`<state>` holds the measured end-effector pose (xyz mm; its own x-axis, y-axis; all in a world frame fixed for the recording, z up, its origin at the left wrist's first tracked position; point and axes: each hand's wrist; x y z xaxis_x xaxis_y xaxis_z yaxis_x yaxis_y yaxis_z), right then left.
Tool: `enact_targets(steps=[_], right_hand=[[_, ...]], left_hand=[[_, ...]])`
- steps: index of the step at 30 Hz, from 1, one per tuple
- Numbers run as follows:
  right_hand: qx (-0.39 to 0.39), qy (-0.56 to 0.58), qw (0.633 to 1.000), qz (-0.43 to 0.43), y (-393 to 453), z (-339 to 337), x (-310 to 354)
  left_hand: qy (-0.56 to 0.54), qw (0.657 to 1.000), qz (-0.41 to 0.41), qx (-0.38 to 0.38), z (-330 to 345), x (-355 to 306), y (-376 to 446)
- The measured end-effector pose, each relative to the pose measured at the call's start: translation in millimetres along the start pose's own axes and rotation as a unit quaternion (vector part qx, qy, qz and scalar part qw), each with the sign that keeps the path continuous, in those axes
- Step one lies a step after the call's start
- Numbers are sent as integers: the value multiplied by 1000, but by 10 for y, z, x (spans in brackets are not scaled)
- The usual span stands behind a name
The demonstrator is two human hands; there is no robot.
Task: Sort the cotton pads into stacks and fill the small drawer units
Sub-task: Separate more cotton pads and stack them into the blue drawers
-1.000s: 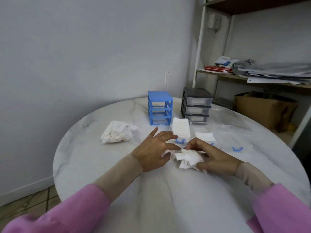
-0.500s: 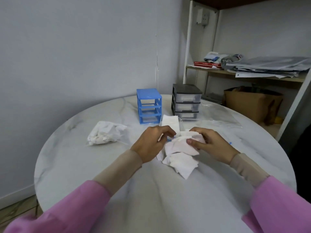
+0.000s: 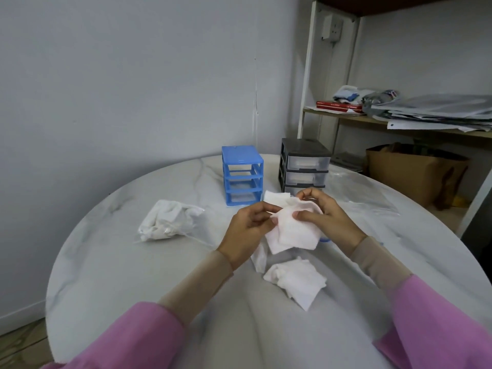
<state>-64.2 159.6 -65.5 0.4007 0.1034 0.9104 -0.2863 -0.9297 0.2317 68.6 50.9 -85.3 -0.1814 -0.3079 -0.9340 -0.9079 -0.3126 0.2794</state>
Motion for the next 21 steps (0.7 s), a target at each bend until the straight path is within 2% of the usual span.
enact_targets(steps=[6, 13, 16, 21], right_hand=[[-13, 49, 999, -18, 52, 62, -97], [-41, 103, 994, 11, 39, 53, -118], [5, 52, 998, 30, 26, 39, -134], [36, -38, 998, 23, -9, 10, -155]], left_hand=[[-81, 994, -23, -73, -31, 34, -6], [-60, 990, -35, -121, -17, 80, -7], [-66, 987, -38, -139, -12, 59, -15], [-111, 983, -39, -143, -1, -3, -25]])
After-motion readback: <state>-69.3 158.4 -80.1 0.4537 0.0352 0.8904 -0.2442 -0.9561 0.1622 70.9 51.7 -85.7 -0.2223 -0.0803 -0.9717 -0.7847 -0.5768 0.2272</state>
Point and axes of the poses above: each hand's wrist, its own y-axis towards the middle knuckle, its own z-axis out of the palm, x = y × z, and after that the axes turned 15 degrees about x, right-handed
